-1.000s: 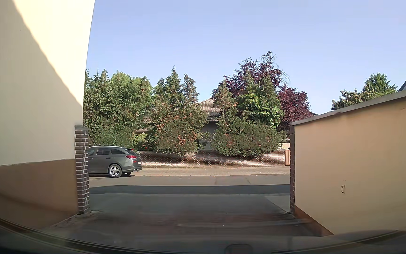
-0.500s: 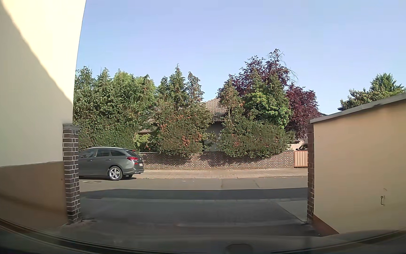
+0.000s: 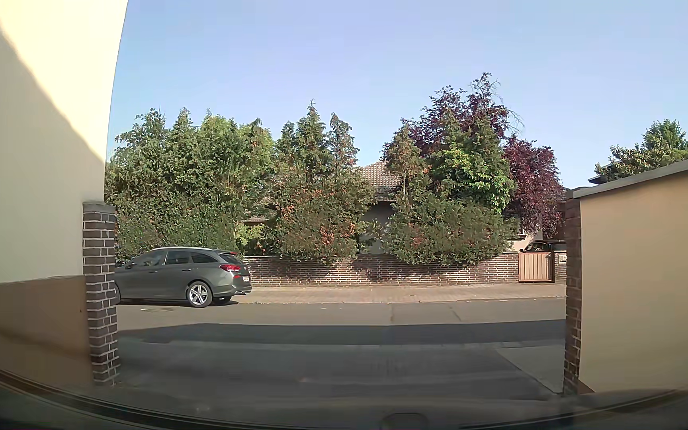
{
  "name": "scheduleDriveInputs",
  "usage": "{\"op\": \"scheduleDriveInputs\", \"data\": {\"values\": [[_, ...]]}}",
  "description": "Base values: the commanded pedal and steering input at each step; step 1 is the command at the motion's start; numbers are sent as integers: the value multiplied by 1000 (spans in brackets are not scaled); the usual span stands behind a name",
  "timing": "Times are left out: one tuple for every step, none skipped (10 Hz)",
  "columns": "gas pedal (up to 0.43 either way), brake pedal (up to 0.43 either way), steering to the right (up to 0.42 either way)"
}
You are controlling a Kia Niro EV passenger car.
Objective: Follow the waypoints while adhering to traffic rules and regulations
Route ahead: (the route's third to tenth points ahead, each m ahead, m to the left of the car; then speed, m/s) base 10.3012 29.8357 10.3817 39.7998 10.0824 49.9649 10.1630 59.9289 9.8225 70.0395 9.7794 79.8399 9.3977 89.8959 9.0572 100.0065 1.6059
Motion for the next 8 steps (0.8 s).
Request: {"op": "scheduleDriveInputs", "data": {"values": [[0,146,-136],[0,152,-125],[0,159,-104],[0,165,-86],[0,177,-69],[0,195,-53],[0,201,-38],[0,207,-24]]}}
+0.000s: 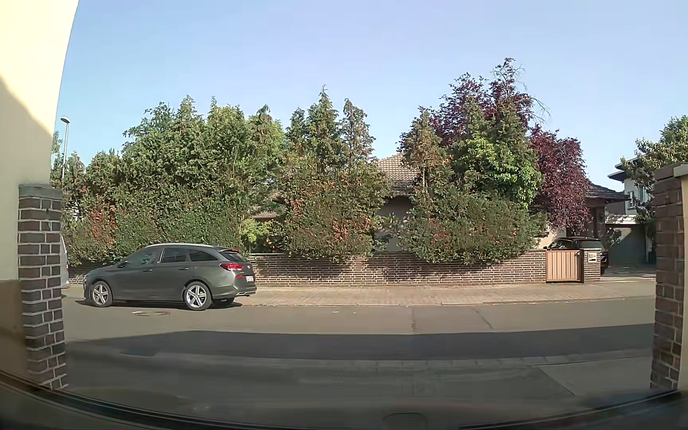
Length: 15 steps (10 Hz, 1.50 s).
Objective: Follow the waypoints while adhering to traffic rules and regulations
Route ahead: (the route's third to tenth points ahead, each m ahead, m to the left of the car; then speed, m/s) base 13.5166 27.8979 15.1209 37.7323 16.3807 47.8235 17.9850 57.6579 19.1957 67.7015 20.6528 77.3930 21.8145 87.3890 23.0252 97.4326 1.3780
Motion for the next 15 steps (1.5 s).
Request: {"op": "scheduleDriveInputs", "data": {"values": [[0,207,-15],[0,207,-12],[0,207,-10],[0,207,-8],[0,207,-6],[0,207,-5],[0,213,-5],[0,213,-5],[0,220,-5],[0,220,-5],[0,220,-5],[0,226,-5],[0,220,-5],[0,226,-5],[0,226,-5]]}}
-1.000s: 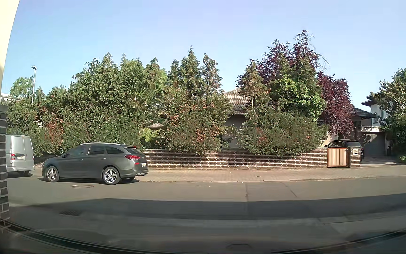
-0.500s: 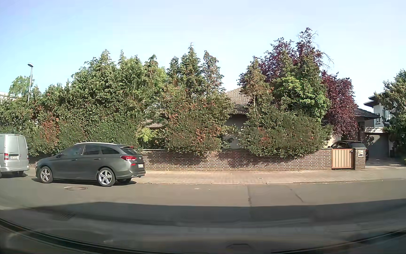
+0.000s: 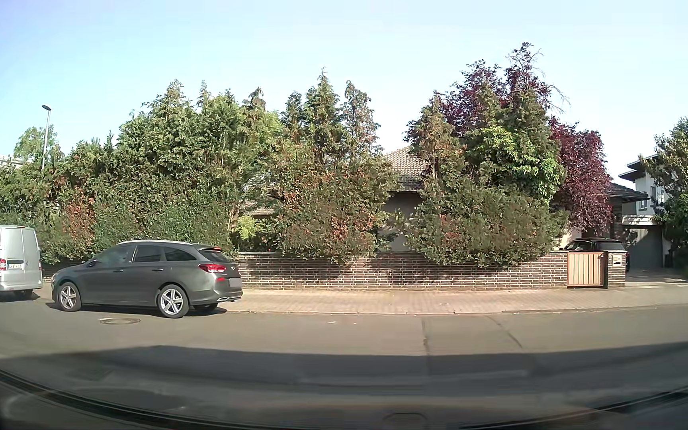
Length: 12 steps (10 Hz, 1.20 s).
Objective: Follow the waypoints while adhering to traffic rules and regulations
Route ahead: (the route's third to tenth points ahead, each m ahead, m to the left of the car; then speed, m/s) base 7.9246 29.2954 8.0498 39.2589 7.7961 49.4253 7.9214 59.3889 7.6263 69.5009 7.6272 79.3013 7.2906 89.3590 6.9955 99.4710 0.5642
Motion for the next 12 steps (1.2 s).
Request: {"op": "scheduleDriveInputs", "data": {"values": [[0,226,-5],[0,226,-5],[0,226,-5],[0,226,-5],[0,226,-5],[0,226,-5],[0,220,-5],[0,226,-5],[0,226,-5],[0,226,-5],[0,220,-5],[0,226,-5]]}}
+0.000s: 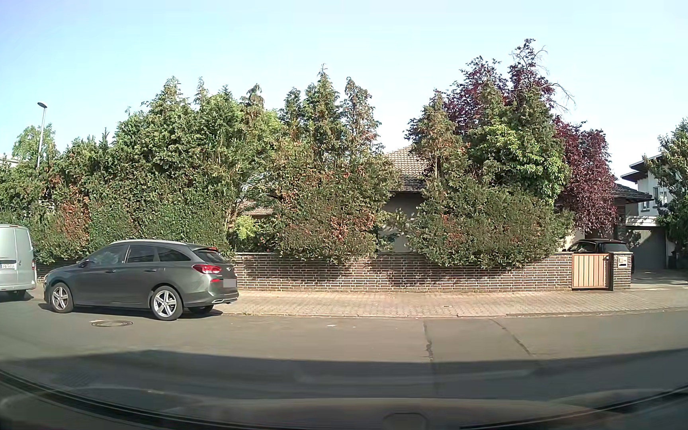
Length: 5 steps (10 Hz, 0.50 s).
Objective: Follow the waypoints while adhering to traffic rules and regulations
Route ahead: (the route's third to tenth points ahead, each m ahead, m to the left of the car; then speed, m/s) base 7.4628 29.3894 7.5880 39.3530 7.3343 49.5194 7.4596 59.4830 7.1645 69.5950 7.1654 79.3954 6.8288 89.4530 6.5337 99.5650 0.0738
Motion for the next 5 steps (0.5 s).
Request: {"op": "scheduleDriveInputs", "data": {"values": [[0,226,-5],[0,226,-5],[0,226,-5],[0,226,-5],[0,226,-5]]}}
